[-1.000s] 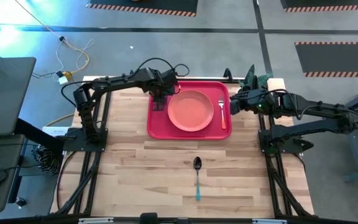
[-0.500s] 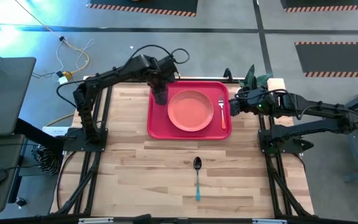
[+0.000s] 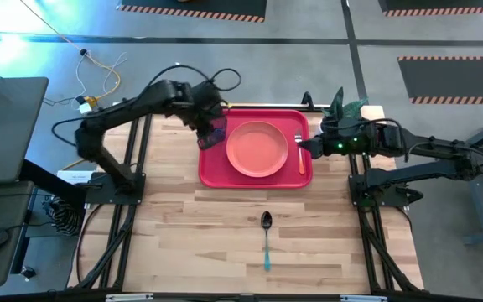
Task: Pick and place plate/cup/fork/spoon on tray
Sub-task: Put the blue spoon to the left of the orange fork on the red tray
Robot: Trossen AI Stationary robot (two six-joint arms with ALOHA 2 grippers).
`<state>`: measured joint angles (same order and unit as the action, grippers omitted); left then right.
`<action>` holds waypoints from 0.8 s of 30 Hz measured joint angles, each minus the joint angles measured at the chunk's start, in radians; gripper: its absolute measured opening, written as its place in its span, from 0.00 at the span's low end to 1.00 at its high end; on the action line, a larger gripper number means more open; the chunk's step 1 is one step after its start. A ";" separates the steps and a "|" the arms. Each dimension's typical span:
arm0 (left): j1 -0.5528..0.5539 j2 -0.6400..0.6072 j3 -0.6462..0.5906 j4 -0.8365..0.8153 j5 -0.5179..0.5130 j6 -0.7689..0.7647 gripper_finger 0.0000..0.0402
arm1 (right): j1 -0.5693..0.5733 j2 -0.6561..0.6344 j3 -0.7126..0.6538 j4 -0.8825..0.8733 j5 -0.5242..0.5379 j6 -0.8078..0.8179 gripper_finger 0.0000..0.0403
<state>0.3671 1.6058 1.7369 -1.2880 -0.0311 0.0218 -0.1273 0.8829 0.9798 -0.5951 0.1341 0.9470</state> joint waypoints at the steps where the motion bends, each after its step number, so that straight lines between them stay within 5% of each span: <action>1: -0.013 -0.028 -0.025 0.025 0.000 -0.003 0.24 | 0.006 0.000 0.000 0.034 -0.020 0.009 0.14; 13: -0.121 -0.319 -0.291 0.243 -0.003 -0.039 0.24 | 0.168 0.025 0.000 0.546 0.060 -0.030 0.14; 24: -0.159 -0.441 -0.417 0.264 -0.006 -0.051 0.24 | 0.316 0.203 0.074 0.699 0.118 -0.028 0.14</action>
<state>0.2077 1.1648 1.3197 -1.0237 -0.0376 -0.0291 0.1884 1.0860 1.0539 0.1037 0.2516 0.9185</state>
